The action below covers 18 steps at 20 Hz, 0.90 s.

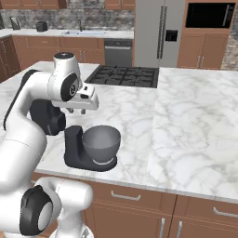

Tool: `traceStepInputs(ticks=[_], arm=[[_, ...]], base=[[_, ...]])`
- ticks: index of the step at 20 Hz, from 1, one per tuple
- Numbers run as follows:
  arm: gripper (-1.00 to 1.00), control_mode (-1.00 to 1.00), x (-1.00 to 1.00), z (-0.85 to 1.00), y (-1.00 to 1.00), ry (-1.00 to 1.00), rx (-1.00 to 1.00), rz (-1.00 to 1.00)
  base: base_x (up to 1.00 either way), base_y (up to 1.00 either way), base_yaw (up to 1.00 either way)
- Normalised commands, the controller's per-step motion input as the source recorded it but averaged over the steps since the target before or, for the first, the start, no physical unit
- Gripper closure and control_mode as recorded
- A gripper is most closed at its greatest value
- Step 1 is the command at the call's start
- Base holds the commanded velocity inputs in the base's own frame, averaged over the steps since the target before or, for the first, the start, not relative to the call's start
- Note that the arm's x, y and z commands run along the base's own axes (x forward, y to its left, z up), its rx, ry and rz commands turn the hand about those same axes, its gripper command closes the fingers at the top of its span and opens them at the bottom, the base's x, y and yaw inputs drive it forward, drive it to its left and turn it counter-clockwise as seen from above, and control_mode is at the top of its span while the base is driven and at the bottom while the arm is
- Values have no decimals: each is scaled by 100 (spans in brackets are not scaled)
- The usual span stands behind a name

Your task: Close the stand mixer head.

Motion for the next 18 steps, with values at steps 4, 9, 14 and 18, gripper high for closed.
traceStepInputs(ticks=[4,9,14,18], arm=[[-100,-100,0,0,10,0,0,0],[-100,-100,-23,0,48,0,0,4],[-100,-100,-19,0,99,0,0,12],[-100,-100,-11,5,100,0,-9,5]], base=[[0,0,0],[0,0,0],[0,0,0],[0,0,0]])
